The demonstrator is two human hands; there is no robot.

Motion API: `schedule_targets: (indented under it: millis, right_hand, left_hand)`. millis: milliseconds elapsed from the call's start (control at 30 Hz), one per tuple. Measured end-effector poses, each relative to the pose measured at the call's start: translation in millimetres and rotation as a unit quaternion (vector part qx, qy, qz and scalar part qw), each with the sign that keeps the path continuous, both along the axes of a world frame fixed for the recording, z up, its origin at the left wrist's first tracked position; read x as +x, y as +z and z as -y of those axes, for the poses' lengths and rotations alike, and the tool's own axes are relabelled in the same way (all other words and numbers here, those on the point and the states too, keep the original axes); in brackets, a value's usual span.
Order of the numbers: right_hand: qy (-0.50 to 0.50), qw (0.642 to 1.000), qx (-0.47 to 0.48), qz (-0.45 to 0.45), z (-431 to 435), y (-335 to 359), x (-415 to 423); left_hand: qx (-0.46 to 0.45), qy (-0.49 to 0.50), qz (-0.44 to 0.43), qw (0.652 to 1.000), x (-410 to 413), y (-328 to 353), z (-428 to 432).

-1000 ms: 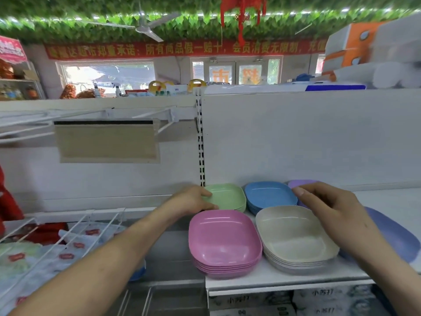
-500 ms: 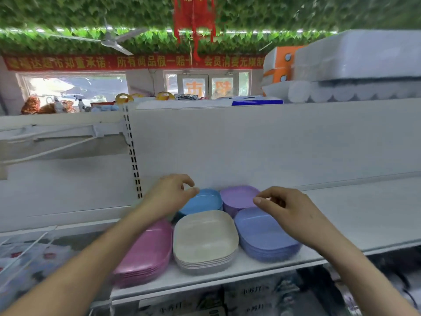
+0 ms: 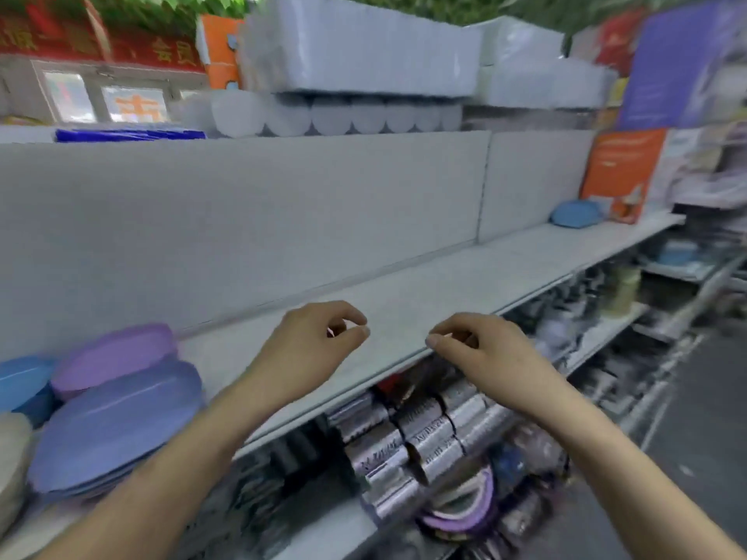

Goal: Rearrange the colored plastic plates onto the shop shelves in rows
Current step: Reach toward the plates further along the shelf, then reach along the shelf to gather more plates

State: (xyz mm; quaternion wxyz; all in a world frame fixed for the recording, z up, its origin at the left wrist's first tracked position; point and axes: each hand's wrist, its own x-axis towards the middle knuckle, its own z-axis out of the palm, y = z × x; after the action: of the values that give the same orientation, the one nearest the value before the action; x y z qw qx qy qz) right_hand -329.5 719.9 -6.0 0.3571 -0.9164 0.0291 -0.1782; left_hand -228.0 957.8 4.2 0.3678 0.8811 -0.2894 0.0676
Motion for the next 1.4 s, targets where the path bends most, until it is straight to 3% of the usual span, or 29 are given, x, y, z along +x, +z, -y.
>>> schedule_targets:
  millis: [333,600,900,1133,1400]
  right_hand:
    - [-0.19,0.981,0.014,-0.021,203,-9,-62]
    - [-0.263,0.964,0.017,-0.032,336,-8,-14]
    - [-0.358,0.933,0.028,-0.04,492,-26,-2]
    - [-0.322,0.945,0.031,-0.039,633,-40,29]
    - [-0.202,0.978,0.005,-0.054,763,-26,101]
  left_hand:
    - [-0.002,-0.225,-0.053,0.973,9,-26,283]
    - [-0.026,-0.258,-0.08,0.963,63,-34,452]
    - [0.023,-0.307,-0.086,0.947,81,-50,625]
    - [0.022,-0.271,-0.088,0.958,110,-62,744]
    - [-0.001,-0.182,-0.096,0.979,163,-57,834]
